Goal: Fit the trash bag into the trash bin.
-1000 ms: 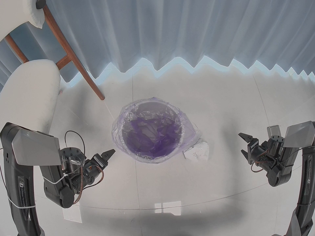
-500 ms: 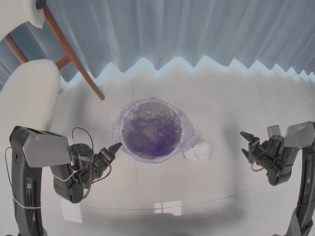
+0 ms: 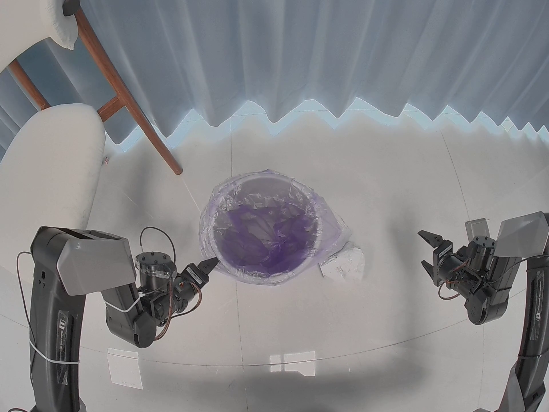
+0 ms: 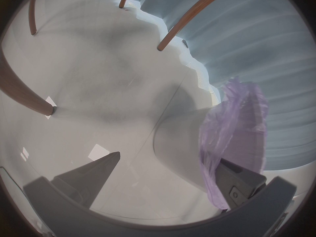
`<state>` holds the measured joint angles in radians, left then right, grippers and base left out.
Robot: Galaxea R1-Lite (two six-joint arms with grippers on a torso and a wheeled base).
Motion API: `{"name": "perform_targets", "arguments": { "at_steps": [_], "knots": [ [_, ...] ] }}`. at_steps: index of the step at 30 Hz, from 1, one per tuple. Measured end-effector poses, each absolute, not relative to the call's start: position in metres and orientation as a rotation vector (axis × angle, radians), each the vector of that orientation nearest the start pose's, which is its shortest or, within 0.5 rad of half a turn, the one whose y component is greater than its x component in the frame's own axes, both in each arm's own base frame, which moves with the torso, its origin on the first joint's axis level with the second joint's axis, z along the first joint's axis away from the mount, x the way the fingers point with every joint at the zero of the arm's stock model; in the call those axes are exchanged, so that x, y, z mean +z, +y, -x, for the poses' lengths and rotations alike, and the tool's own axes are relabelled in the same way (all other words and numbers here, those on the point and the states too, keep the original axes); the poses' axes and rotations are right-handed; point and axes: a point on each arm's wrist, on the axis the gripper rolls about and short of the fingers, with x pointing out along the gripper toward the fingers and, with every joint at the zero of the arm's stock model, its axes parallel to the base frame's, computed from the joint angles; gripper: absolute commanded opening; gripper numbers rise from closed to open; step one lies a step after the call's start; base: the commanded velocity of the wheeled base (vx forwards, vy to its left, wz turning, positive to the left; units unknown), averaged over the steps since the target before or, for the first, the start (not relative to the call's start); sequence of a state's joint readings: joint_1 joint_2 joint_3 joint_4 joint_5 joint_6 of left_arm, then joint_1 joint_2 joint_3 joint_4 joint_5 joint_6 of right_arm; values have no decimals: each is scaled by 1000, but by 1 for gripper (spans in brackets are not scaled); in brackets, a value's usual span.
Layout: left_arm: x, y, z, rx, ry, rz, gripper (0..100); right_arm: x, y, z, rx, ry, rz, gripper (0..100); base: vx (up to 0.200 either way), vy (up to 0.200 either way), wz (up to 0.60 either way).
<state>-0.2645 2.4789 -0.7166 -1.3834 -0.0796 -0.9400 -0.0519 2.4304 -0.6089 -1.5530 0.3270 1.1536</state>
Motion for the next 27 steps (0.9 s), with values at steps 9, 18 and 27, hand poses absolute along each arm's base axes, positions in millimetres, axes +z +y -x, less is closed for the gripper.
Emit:
{"name": "perform_targets", "arguments": {
  "at_steps": [9, 18, 27],
  "knots": [
    [-44, -100, -382, -47, 569, 779, 100, -19, -11, -355, 90, 394, -1188, 100, 0, 0, 0],
    [-48, -106, -412, 10, 582, 643, 100, -19, -11, -354, 90, 394, -1187, 100, 0, 0, 0],
    [-55, -115, -416, 3, 568, 615, 100, -19, -11, -354, 90, 395, -1185, 100, 0, 0, 0]
  ]
}}
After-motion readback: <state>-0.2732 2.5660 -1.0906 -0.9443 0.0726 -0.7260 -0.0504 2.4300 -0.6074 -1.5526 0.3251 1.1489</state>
